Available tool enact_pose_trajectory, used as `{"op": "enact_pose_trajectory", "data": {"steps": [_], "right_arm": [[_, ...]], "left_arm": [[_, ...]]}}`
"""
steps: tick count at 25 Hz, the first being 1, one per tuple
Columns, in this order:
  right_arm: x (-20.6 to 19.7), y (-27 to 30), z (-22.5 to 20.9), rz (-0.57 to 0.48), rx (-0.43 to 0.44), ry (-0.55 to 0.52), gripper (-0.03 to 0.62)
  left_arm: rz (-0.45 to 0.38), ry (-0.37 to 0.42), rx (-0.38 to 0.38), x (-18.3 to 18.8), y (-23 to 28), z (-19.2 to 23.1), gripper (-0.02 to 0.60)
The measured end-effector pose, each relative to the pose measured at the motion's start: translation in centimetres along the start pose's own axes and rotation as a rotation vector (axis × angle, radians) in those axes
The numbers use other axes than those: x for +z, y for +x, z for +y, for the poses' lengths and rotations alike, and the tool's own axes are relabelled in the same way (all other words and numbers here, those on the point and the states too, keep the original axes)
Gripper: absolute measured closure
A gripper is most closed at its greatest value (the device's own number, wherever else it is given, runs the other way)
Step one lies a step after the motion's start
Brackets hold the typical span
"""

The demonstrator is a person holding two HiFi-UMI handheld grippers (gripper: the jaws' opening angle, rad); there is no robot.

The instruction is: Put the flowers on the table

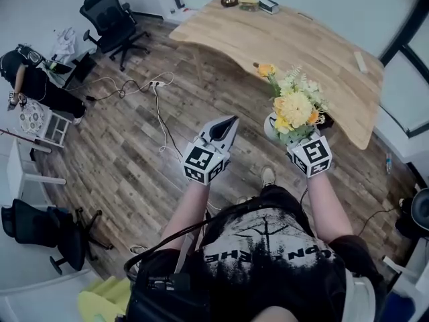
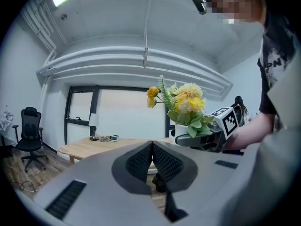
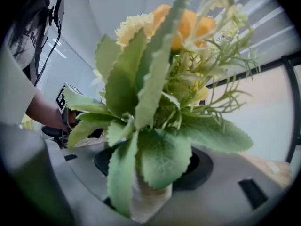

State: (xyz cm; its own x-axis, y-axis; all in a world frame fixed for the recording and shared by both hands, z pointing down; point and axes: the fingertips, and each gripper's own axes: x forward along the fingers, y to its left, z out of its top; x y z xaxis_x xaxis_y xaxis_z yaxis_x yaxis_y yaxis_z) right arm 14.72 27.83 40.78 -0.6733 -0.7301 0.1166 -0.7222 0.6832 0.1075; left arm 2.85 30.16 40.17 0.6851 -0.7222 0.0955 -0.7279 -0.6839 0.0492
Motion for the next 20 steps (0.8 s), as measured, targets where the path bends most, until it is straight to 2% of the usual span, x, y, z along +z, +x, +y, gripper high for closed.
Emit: {"op": "enact_pose_trajectory", "data": {"steps": [14, 20], "right_arm": [[-1.2, 1.3, -0.3, 0.008, -0.010, 0.031, 0.349], [-2.3, 3.9, -2.2, 0.022, -0.009, 0.050, 0.349]], "left_arm": [[0.031, -0.048, -0.022, -2.1, 0.6, 1.3, 0.568], [0.046, -0.057, -0.018, -2.7, 2.6, 3.6, 0.568]]}}
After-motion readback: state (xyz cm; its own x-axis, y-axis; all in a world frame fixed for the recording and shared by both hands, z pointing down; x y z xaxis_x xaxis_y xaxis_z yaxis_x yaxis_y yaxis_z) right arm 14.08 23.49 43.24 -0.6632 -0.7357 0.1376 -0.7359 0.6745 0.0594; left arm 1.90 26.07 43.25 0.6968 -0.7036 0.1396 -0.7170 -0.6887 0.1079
